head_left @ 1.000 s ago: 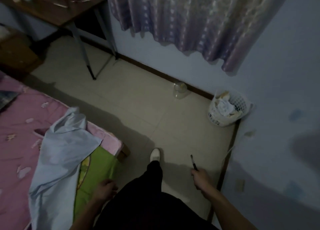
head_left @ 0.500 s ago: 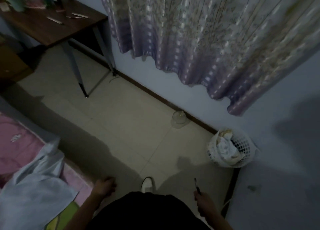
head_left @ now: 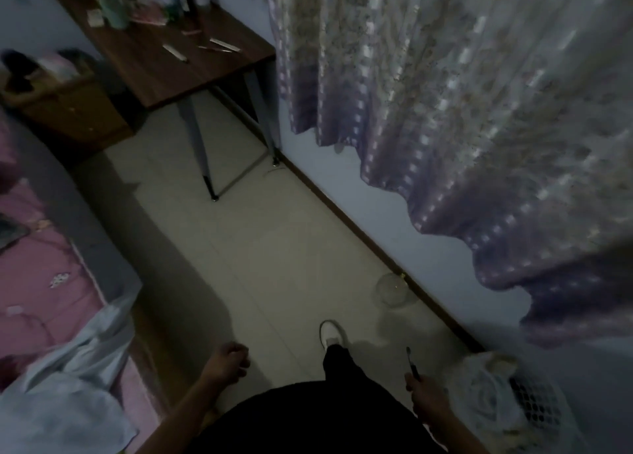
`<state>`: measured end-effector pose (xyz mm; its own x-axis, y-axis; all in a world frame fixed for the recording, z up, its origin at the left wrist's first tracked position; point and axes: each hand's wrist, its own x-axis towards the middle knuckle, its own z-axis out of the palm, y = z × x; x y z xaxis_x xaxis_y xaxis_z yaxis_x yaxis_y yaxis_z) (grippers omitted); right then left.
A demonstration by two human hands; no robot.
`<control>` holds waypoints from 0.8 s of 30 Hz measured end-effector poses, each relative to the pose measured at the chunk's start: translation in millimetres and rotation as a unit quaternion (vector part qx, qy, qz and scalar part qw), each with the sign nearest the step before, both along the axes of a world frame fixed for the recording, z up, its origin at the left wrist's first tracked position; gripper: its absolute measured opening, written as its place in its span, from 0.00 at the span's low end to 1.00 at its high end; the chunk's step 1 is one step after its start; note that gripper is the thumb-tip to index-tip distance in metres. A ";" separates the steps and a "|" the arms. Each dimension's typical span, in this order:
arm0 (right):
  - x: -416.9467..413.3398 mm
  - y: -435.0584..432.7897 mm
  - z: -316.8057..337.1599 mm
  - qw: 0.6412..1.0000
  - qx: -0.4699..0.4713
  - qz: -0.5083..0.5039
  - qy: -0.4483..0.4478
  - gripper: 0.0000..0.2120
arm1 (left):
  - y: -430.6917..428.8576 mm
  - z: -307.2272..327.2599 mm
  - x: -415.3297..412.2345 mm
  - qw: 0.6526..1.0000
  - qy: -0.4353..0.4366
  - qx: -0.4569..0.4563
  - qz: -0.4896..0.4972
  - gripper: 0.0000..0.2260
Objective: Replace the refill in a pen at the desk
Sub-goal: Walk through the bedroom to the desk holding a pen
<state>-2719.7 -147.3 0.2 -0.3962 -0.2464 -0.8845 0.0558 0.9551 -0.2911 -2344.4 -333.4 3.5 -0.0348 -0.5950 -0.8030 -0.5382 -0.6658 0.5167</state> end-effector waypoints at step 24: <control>-56.5 -547.1 15.7 0.936 -0.077 0.342 0.040 0.15 | -238.8 -8.8 -54.5 0.940 0.009 0.053 0.337 0.06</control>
<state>-2776.2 -694.4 15.9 -0.1627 -0.5888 -0.7918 -0.5816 0.7055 -0.4051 -2399.0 -572.2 -5.3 0.3084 -0.4037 -0.8614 0.0327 -0.9004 0.4337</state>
